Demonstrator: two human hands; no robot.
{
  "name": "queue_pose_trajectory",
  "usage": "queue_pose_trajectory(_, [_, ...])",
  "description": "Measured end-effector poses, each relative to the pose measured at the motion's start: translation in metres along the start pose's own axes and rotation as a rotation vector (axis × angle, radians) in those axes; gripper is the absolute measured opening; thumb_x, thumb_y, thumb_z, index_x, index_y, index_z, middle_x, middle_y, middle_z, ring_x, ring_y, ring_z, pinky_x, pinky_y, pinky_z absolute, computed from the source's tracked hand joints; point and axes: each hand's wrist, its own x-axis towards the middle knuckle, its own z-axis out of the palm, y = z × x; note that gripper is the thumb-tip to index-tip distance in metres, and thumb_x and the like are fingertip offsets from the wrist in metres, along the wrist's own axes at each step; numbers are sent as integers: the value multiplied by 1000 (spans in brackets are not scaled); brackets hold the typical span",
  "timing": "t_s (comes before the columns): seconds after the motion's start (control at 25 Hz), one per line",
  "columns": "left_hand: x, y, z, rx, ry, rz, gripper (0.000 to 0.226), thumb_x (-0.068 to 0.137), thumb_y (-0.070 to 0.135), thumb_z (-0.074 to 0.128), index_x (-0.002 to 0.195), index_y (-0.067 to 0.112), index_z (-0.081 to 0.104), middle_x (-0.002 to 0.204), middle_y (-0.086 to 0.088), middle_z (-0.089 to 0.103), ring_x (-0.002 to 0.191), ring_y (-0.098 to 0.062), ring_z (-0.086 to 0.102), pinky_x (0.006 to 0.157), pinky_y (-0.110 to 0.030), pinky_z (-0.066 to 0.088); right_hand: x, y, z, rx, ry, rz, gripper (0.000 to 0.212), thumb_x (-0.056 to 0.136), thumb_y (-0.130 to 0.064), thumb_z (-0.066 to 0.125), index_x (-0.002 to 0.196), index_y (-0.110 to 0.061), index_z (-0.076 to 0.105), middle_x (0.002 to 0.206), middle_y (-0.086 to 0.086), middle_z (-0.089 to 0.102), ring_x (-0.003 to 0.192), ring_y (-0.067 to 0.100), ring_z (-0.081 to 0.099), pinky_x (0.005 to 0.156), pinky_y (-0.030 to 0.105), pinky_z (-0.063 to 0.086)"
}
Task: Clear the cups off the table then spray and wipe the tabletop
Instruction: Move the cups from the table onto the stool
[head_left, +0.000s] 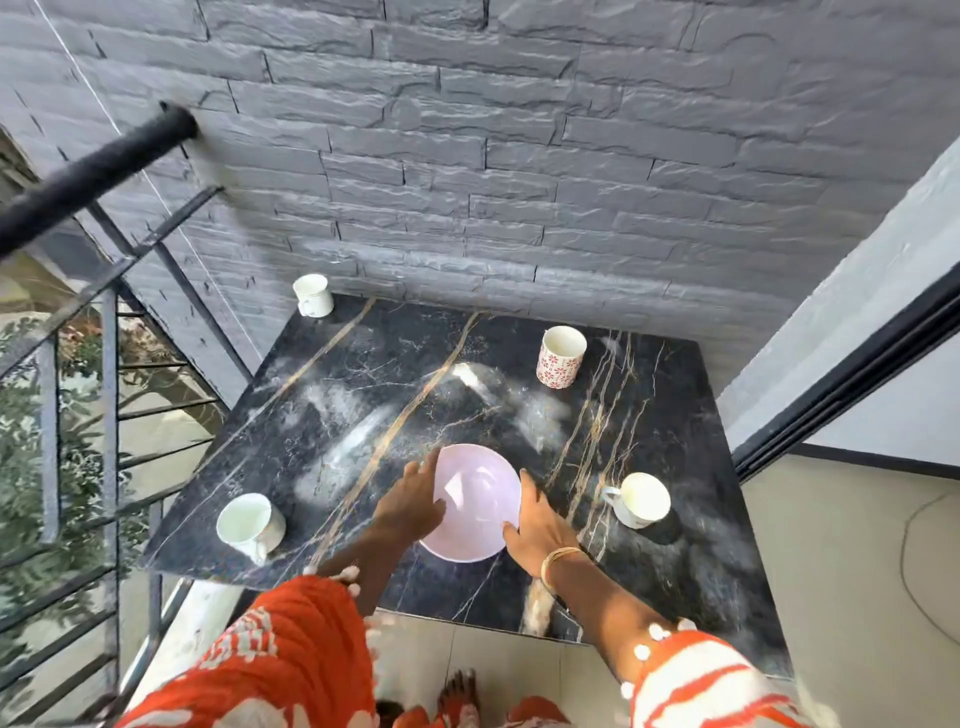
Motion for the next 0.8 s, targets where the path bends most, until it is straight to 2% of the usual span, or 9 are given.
queue_pose_trajectory(0.08, [7,-6,0,-175,32,-85,77,87,13,55,153,14,17,140,-19,48,123,-37,52,101,-47,45,5,-3,3,124,-32,82,79,89,-22,50,153,-20,4,134,16,55,115,37,57,94,42,47])
queue_pose_trajectory(0.16, [10,-8,2,-281,54,-203,65,85,7,55,146,10,33,129,-18,59,115,-36,58,94,-43,48,9,-4,8,239,-41,156,70,85,-16,50,148,-16,19,130,16,58,113,38,57,95,42,49])
queue_pose_trajectory(0.24, [12,-9,4,-350,49,-302,48,84,3,53,132,6,52,122,-16,64,112,-34,60,90,-40,50,13,-3,13,344,-44,211,55,84,-11,50,137,-15,36,126,17,59,111,39,56,94,43,49])
queue_pose_trajectory(0.32, [11,-8,6,-410,57,-382,39,84,-1,50,121,3,60,119,-17,66,112,-34,60,88,-38,50,15,-4,13,425,-31,237,50,82,-6,48,130,-17,43,121,17,59,109,39,56,91,47,51])
queue_pose_trajectory(0.4, [13,-7,10,-444,37,-421,38,84,-5,47,118,1,63,117,-18,66,112,-34,60,84,-36,48,18,0,12,477,-16,257,51,79,-5,47,127,-20,47,118,15,59,104,38,57,85,51,55])
queue_pose_trajectory(0.48, [15,-4,14,-450,27,-412,38,84,-6,47,117,2,64,117,-19,66,112,-34,60,87,-37,48,22,7,13,505,-1,265,53,79,-6,47,129,-23,49,118,13,59,104,36,58,84,52,56])
queue_pose_trajectory(0.8, [15,7,19,-460,65,-339,44,78,-7,50,117,4,68,115,-18,69,111,-34,62,91,-39,49,14,20,7,517,44,285,52,81,-5,44,129,-23,50,112,11,61,96,33,61,82,49,57])
